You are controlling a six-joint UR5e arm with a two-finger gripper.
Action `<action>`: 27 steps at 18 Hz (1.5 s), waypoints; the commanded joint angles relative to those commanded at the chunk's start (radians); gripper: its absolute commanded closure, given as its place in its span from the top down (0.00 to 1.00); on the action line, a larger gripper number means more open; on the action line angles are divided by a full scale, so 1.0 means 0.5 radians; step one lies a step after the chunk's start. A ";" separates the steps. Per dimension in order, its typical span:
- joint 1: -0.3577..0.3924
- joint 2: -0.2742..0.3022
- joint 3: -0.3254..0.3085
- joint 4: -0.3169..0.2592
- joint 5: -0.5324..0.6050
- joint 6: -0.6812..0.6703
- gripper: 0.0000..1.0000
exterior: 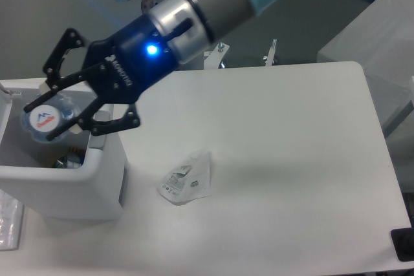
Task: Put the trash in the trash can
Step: 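Carry the held bottle over the trash bin, then open the gripper to drop the bottle into the bin, then move the open gripper over the white plastic wrapper and lower it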
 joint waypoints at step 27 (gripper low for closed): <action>0.328 -0.034 0.107 0.009 0.760 0.629 1.00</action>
